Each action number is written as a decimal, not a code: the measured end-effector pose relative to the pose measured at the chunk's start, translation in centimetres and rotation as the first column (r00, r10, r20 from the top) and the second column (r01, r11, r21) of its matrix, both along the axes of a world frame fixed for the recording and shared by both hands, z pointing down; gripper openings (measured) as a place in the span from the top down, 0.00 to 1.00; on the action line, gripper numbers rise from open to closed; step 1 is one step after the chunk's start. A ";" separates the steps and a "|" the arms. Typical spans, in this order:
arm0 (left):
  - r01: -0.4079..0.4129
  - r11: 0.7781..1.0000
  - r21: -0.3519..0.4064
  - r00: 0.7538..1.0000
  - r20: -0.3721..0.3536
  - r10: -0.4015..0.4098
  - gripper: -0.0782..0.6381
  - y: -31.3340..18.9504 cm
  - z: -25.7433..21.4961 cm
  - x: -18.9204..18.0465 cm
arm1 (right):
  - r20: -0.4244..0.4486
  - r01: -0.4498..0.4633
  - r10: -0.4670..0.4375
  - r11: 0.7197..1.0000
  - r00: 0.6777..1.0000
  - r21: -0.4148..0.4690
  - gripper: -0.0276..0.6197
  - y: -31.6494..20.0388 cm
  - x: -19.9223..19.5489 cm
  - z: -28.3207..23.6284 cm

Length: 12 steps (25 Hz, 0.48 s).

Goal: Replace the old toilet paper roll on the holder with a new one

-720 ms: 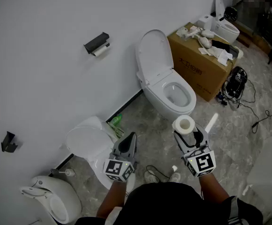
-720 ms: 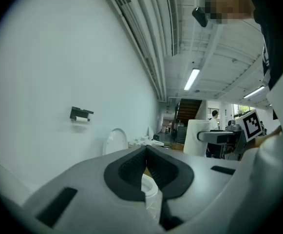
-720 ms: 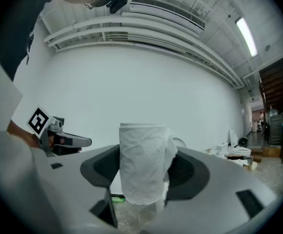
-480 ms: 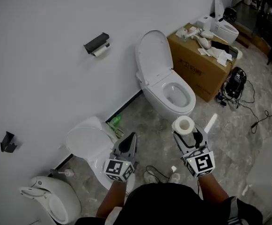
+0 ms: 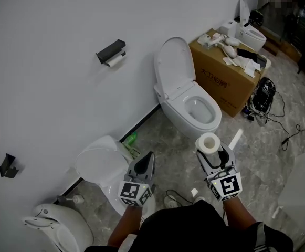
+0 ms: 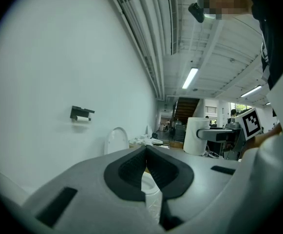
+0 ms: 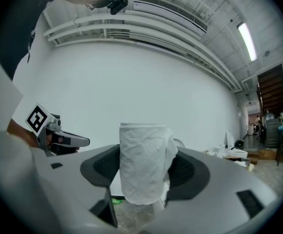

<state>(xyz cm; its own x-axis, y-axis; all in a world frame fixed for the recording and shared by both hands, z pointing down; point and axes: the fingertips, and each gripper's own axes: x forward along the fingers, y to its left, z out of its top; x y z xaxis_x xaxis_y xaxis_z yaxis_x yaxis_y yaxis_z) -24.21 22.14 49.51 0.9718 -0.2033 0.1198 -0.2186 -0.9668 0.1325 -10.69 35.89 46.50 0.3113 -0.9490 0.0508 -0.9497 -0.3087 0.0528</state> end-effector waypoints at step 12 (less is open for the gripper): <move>-0.022 1.000 -0.008 0.999 0.046 0.022 0.89 -5.3 2.2 3.9 | -0.029 0.009 -0.009 1.000 1.000 -0.003 0.54 -5.8 4.6 1.3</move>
